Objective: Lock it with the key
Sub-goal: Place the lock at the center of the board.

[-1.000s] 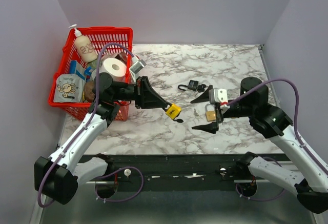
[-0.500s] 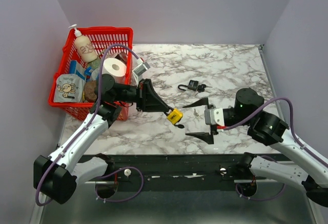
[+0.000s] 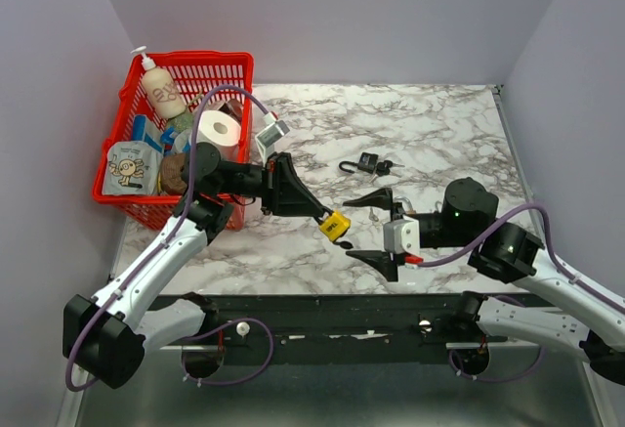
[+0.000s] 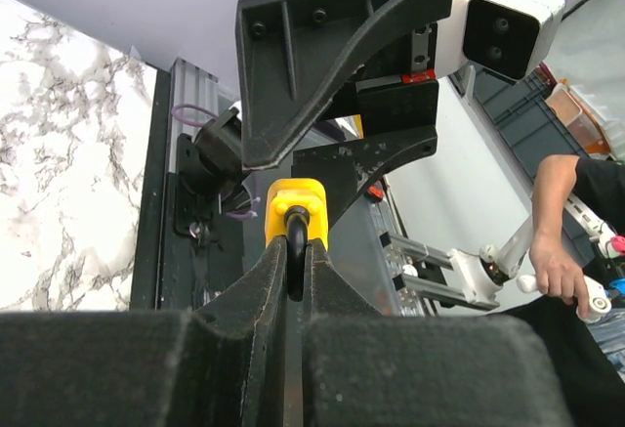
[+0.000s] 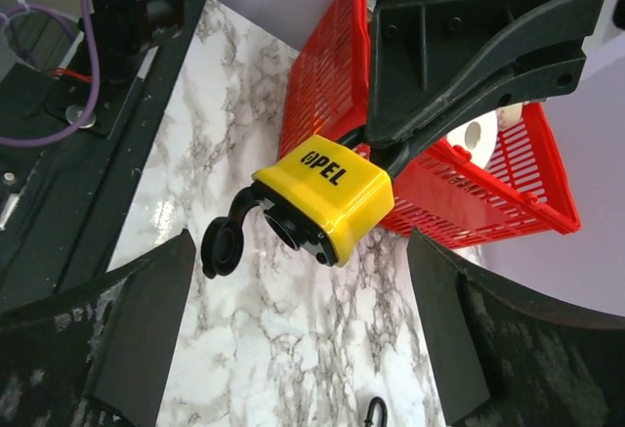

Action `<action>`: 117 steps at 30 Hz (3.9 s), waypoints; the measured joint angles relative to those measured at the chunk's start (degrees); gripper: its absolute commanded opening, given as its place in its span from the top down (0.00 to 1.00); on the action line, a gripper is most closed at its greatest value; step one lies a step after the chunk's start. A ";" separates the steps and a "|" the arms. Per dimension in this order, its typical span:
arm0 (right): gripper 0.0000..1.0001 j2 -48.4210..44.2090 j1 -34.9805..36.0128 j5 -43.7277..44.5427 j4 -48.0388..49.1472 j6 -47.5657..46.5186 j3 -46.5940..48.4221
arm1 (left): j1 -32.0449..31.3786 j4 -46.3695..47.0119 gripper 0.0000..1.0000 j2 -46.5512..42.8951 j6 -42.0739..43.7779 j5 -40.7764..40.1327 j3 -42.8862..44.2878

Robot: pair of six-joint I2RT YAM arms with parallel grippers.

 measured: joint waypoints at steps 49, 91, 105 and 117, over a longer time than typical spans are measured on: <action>0.64 0.02 0.83 -4.17 -5.55 -2.34 -0.02 | -7.28 -18.97 1.00 1.70 15.67 0.04 2.78; 0.00 3.98 -3.39 23.80 -5.51 26.88 0.33 | -0.70 -29.73 1.00 5.60 17.27 -20.22 3.50; 0.09 16.63 -3.48 24.02 -5.64 28.44 6.21 | -1.70 -35.54 1.00 8.87 11.47 -32.22 6.47; 0.51 21.51 -3.69 25.97 -5.42 24.92 7.21 | -1.81 -35.17 1.00 8.87 9.49 -31.93 5.90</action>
